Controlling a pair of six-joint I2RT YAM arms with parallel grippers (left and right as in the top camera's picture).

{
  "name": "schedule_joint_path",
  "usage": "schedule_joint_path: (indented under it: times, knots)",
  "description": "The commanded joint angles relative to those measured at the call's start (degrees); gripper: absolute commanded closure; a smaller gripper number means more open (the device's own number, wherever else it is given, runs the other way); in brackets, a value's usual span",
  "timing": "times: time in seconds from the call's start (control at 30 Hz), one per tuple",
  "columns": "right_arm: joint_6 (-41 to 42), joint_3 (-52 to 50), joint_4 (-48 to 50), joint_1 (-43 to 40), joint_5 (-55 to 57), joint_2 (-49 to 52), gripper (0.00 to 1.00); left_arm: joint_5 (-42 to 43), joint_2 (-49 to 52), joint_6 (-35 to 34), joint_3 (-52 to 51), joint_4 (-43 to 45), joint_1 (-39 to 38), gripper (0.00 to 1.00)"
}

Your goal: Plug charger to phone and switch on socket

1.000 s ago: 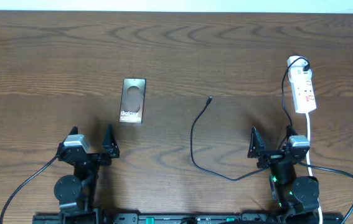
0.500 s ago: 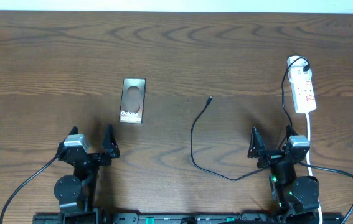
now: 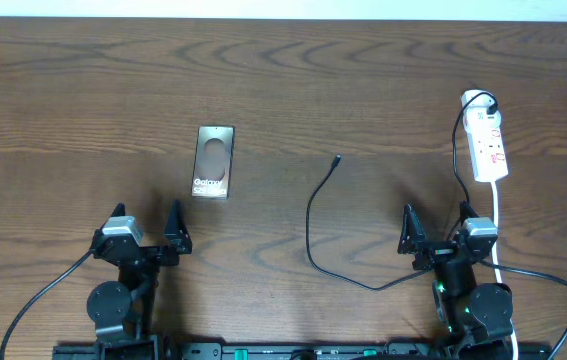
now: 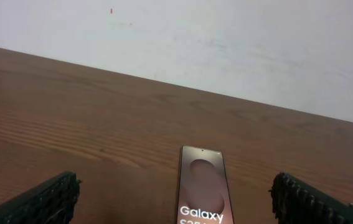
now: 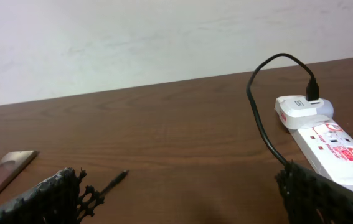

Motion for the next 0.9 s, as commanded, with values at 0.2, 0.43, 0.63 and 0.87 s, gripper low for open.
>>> schedule_joint_path:
  times: [0.2, 0.43, 0.63, 0.87]
  knots:
    - [-0.39, -0.26, -0.09, -0.28, 0.66, -0.37, 0.01, 0.57, -0.35, -0.28, -0.68, -2.45, 0.20, 0.02]
    - [-0.39, -0.26, -0.09, -0.28, 0.68, -0.37, 0.01, 0.57, -0.35, -0.28, -0.68, -2.45, 0.20, 0.02]
    - [-0.39, -0.26, -0.09, -0.28, 0.68, -0.37, 0.01, 0.57, -0.35, -0.28, -0.68, -2.45, 0.20, 0.02]
    - [-0.39, -0.26, -0.07, -0.28, 0.68, -0.37, 0.01, 0.57, -0.35, -0.28, -0.68, -2.45, 0.20, 0.02]
